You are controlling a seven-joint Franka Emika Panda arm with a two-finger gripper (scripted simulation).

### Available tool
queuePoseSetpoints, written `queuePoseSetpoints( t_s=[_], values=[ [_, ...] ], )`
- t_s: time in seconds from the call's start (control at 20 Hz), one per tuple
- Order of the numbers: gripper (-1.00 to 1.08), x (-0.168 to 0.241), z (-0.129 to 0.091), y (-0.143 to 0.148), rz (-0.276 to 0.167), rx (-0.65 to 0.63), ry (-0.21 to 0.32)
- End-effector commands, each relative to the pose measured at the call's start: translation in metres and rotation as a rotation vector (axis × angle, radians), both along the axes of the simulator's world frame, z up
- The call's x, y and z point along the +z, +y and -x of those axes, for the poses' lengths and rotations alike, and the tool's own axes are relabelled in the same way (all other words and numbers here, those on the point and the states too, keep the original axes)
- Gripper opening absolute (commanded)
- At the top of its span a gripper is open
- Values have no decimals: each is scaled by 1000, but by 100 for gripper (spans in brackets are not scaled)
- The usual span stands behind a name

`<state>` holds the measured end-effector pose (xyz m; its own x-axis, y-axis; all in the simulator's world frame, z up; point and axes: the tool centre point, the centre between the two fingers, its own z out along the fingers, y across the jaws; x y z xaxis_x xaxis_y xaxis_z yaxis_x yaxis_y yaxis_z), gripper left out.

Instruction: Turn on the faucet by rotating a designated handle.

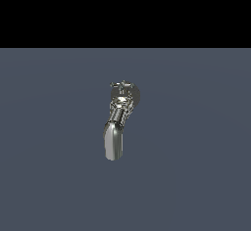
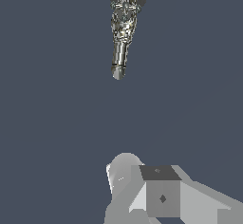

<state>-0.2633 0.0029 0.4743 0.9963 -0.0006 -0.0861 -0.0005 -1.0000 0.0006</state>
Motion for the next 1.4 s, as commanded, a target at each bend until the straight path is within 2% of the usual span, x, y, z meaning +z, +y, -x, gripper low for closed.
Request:
queuePoseSetpoints(
  t_s=[0.0, 0.05, 0.1, 0.15, 0.2, 0.25, 0.3, 0.35, 0.4, 0.45, 0.5, 0.6, 0.65, 0.7, 0.75, 0.8, 0.85, 0.9, 0.95, 1.0, 1.05, 1.1, 1.15, 1.2, 1.25, 1.3, 1.35],
  values=[
    [-27, -21, -2, 5, 19, 31, 44],
    [-32, -43, -7, 21, -2, 61, 85],
    [-23, -58, -12, 10, -28, 40, 92],
    [-44, -77, -17, 11, -20, 48, 116],
    [-27, -90, -22, 24, -15, 99, 135],
    [-12, -93, -38, 14, 8, 60, 117],
    [-11, -122, -35, 30, -38, 97, 157],
    [17, -120, -53, 22, -53, 54, 125],
    [24, -128, -63, 37, -19, 102, 123],
    [35, -148, -67, 29, -52, 69, 142],
    [29, -153, -78, 43, -58, 69, 132],
    [24, -164, -108, 42, -11, 126, 94],
    [24, -167, -125, 33, -13, 121, 71],
    [11, -174, -138, 44, -2, 197, 54],
    [3, -182, -150, 34, -4, 165, 41],
    [-20, -201, -153, 32, -1, 199, 52],
    [-27, -218, -156, 28, -58, 124, 55],
    [-30, -231, -162, 45, -58, 193, 55],
    [-24, -232, -182, 20, -58, 112, 21],
    [-49, -242, -191, 25, -52, 109, 22],
    [-32, -249, -203, 25, -39, 204, 6],
    [-58, -245, -224, 54, -50, 217, -49],
    [-68, -266, -223, 47, -83, 123, -34],
    [-68, -269, -224, 35, -90, 102, -30],
    [-13, -263, -255, 12, -83, 14, -75],
    [-13, -260, -253, 4, -82, -1, -83],
    [-18, -287, -245, 0, -55, 93, -64]
  ],
)
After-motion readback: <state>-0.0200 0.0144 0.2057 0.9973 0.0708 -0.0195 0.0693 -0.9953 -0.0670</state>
